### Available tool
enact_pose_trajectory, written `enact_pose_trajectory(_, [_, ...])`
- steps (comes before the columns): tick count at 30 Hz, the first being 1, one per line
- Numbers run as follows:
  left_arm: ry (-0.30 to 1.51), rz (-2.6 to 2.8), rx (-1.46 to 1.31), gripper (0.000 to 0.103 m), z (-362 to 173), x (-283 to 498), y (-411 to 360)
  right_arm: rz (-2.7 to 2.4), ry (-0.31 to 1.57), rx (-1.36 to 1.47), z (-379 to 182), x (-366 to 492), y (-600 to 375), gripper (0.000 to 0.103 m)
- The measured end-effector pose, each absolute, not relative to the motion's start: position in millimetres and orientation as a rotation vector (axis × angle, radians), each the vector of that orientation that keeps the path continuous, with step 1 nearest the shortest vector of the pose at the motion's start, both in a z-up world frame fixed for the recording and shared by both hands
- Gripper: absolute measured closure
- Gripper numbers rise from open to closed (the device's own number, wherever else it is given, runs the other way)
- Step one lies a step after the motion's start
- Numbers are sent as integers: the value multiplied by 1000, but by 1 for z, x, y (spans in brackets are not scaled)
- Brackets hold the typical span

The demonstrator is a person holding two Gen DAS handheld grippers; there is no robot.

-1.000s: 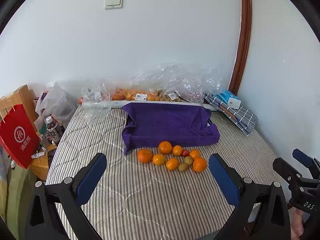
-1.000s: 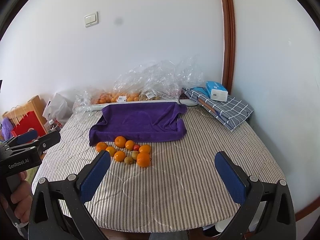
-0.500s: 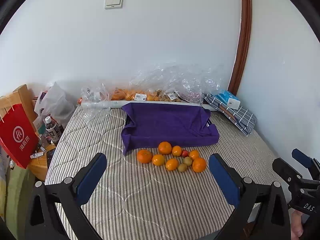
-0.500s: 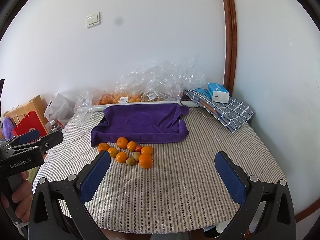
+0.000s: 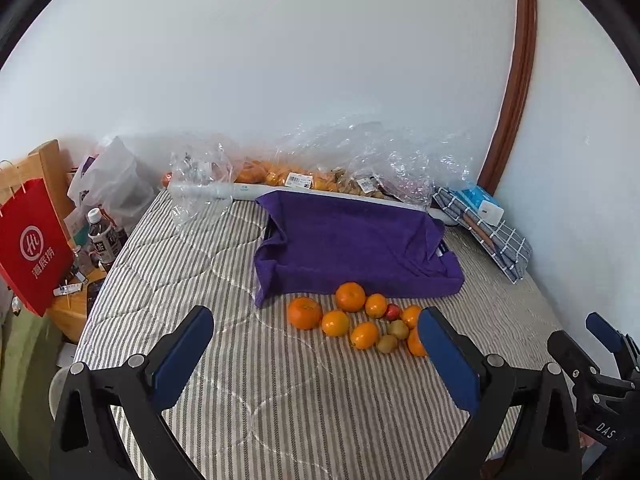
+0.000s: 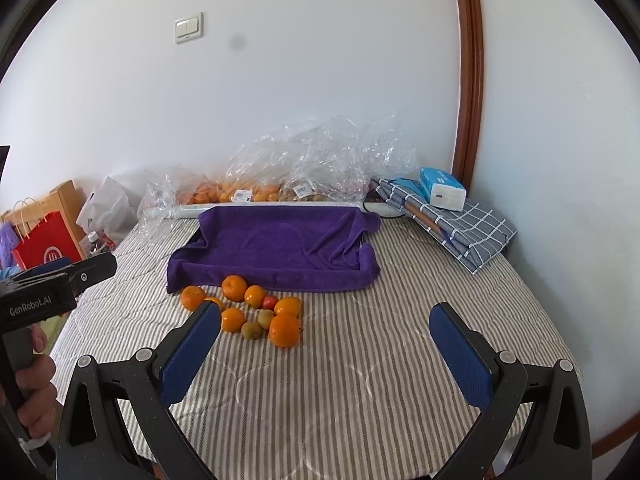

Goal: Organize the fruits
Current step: 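Move both grippers down toward the cluster of oranges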

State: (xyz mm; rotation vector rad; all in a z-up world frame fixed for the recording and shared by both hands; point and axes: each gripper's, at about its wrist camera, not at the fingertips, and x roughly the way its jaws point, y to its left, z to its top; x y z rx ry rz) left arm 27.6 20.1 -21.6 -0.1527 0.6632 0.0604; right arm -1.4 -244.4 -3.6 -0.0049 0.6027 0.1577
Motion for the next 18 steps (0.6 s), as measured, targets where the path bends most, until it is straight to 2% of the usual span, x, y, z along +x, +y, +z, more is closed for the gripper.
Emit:
enact_pose_trajectory(6, [749,99,-167,1,-65,51,45,185,714,57,-53,39,-246,1])
enact_pose_trajectory(9, [811,109,-163,2,-90,62,57,207,797,86,-84,60,-246,10])
enact_pose_trajectory(11, [837,126,-158,4,-104,66,64,208,837,79,-102,70,-242,26])
enact_pose_trajectory(18, [892,136,-143,8,-130,77,77,282,841,173,-130,85,-226,34])
